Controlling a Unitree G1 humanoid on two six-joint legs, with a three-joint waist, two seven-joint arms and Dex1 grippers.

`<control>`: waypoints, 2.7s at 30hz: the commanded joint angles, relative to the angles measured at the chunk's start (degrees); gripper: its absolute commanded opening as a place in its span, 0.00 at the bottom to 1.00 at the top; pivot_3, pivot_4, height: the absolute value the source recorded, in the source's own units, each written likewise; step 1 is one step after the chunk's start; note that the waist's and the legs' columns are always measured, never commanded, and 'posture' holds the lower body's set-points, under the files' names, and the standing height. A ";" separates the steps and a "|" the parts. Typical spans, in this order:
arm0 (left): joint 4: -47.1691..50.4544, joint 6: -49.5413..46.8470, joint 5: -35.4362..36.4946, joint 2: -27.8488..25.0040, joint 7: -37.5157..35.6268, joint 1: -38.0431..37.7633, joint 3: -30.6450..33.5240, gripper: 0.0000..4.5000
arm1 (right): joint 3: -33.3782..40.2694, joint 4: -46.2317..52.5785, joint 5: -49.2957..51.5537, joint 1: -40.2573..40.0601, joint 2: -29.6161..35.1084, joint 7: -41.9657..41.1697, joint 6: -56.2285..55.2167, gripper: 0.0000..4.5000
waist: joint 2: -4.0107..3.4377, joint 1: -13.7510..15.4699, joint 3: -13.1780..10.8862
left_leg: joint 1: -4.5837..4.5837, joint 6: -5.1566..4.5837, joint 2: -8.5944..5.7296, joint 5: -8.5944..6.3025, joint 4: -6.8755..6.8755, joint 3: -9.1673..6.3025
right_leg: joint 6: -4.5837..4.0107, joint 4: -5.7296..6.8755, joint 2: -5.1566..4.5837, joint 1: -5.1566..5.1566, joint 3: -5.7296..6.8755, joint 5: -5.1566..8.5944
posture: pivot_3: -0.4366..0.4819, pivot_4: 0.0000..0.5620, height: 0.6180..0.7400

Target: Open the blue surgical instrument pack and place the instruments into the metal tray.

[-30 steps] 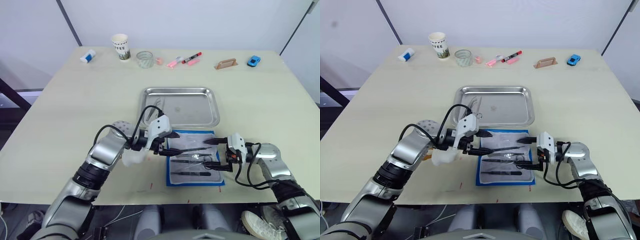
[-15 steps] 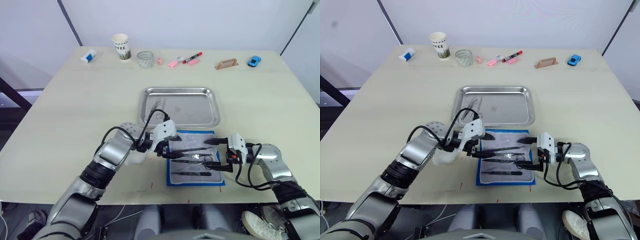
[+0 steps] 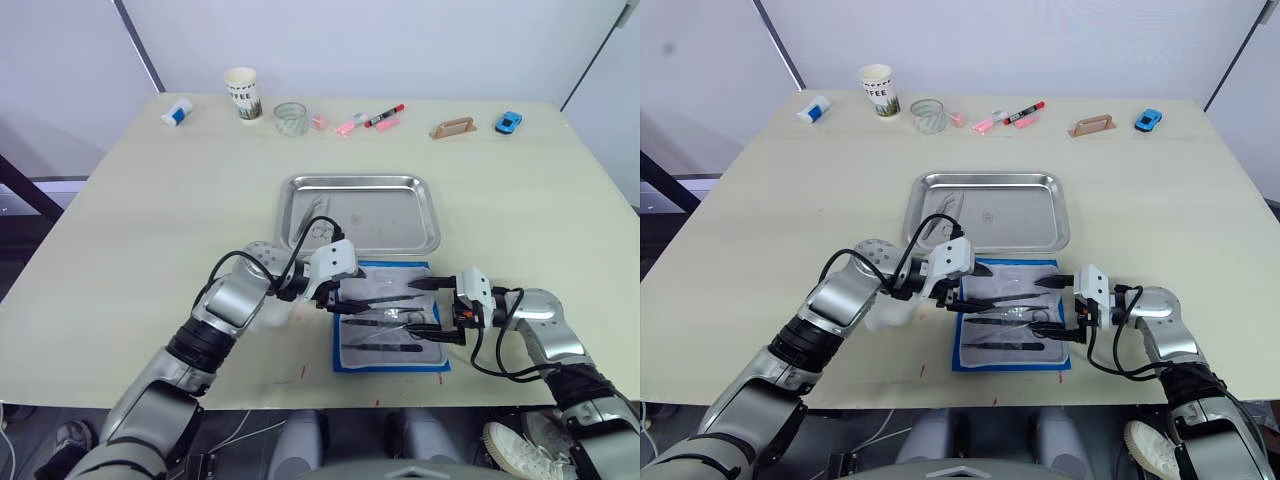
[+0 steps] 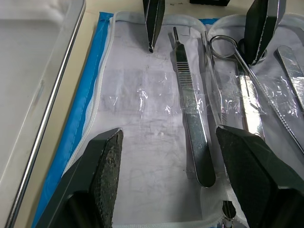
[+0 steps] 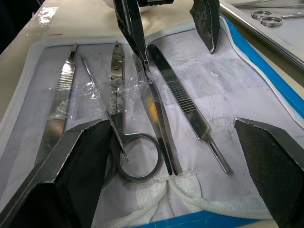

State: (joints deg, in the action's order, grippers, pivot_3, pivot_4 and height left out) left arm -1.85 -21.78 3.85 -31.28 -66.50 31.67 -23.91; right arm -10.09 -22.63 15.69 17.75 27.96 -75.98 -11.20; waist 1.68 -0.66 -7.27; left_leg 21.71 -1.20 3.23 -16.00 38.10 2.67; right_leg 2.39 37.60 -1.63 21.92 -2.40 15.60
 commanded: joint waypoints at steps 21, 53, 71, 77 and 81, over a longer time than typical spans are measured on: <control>-1.51 3.06 -3.01 0.42 -1.54 0.33 -1.90 0.13 | -2.22 -1.50 -3.12 -1.96 0.46 0.45 2.27 1.00 | 0.00 -0.01 0.00 | 0.00 0.00 0.00 0.00 0.00 0.00 | 0.00 0.01 0.01 0.00 0.00 0.00 | 0.48 0.27 1.00; 5.06 -2.95 2.40 -8.40 -9.40 2.99 2.21 0.00 | -3.21 -2.62 -3.98 -1.32 0.28 0.20 2.28 1.00 | -0.01 -0.15 0.00 | -0.01 0.00 0.01 0.00 0.01 0.01 | 0.00 0.02 0.06 0.00 -0.02 0.01 | 0.48 0.27 1.00; 9.12 -1.09 6.28 -18.27 -9.60 -6.32 10.66 0.00 | -3.52 -5.71 -4.37 0.76 -0.26 -1.39 0.99 1.00 | -0.01 -0.12 0.00 | -0.04 0.00 0.05 0.00 0.00 -0.02 | -0.03 0.03 0.05 0.01 -0.04 0.03 | 0.48 0.27 1.00; 9.32 0.29 9.68 -20.41 -9.43 -11.07 16.84 0.00 | -3.64 -6.30 -4.17 1.22 -0.60 -1.95 0.71 1.00 | -0.01 -0.25 -0.01 | -0.06 0.00 0.08 0.00 0.00 -0.02 | -0.04 0.04 0.04 0.02 -0.05 0.03 | 0.48 0.27 1.00; 11.62 -4.45 15.54 -18.95 -6.91 -13.09 22.45 0.00 | -3.54 -6.16 -4.06 1.16 -0.50 -2.25 0.77 1.00 | -0.01 -0.13 -0.01 | -0.06 0.00 0.10 0.00 -0.01 -0.06 | -0.04 0.05 0.01 0.03 0.00 0.03 | 0.48 0.27 1.00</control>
State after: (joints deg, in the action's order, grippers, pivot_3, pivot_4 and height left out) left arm 6.64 -24.37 16.37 -50.55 -74.71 18.48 -4.61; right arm -11.00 -26.14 15.13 20.66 27.59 -78.22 -11.62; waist 1.67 -0.79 -7.28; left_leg 21.65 -1.21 3.33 -16.00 38.09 2.62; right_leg 2.34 37.66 -1.63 21.94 -2.40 15.63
